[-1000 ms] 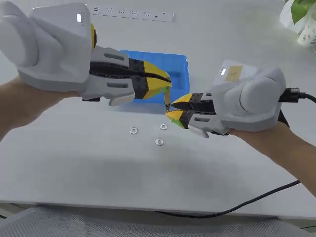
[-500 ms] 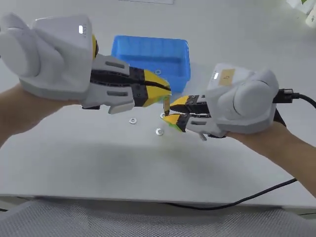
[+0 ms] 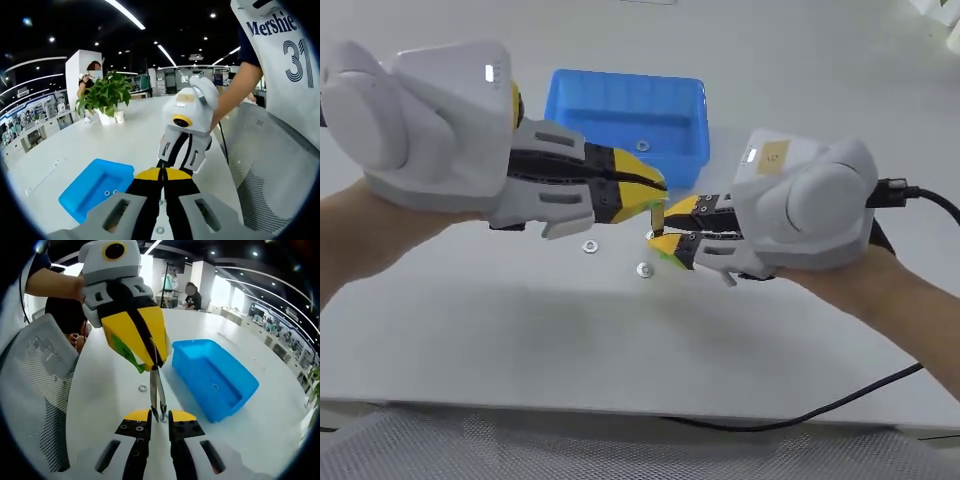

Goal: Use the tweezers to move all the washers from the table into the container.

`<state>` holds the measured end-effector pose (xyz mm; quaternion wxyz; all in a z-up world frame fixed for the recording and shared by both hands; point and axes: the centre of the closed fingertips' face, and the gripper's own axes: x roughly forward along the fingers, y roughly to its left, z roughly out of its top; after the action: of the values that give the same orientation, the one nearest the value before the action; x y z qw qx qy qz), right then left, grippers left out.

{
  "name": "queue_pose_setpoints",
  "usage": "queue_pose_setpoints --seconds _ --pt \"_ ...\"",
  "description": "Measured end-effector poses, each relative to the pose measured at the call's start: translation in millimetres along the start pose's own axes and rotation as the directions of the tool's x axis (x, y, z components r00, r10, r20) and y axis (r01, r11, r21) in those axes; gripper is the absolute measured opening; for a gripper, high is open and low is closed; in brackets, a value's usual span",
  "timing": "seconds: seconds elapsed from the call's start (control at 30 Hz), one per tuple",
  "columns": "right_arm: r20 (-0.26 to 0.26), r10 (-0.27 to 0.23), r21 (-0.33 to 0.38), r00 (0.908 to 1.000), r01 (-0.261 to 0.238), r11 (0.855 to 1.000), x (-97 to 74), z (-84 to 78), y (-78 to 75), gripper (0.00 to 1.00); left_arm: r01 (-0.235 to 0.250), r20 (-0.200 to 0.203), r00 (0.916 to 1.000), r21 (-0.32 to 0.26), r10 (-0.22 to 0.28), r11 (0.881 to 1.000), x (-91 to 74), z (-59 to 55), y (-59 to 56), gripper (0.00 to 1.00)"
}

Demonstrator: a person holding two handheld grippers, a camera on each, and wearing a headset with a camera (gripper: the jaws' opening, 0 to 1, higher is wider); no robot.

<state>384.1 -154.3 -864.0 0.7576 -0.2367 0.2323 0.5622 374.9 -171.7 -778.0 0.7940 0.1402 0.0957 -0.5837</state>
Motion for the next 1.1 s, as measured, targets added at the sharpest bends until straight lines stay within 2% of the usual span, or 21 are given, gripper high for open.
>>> queue_pose_setpoints --seconds 0.63,0.87,1.03,1.1 --pt "-0.012 0.008 0.01 0.9999 -0.008 1.0 0.1 -3.6 3.7 0.14 -0.01 -0.002 0.9999 0.009 0.01 1.0 0.5 -0.6 -0.2 0.04" --pt "-0.016 0.007 0.013 0.9998 -0.007 1.0 0.5 -5.1 3.1 0.14 -0.007 0.008 0.9999 -0.011 0.007 1.0 0.6 -1.0 -0.8 0.04" --pt "-0.03 0.033 0.008 0.999 -0.033 0.999 6.4 -6.8 2.4 0.16 0.0 0.006 1.0 -0.022 0.0 1.0 -1.4 -2.0 -0.7 0.04" --pt "-0.051 0.046 -0.031 0.9976 -0.048 0.998 9.6 -7.6 1.5 0.16 0.003 0.003 1.0 -0.023 -0.003 1.0 -2.1 -2.5 -0.4 0.04"
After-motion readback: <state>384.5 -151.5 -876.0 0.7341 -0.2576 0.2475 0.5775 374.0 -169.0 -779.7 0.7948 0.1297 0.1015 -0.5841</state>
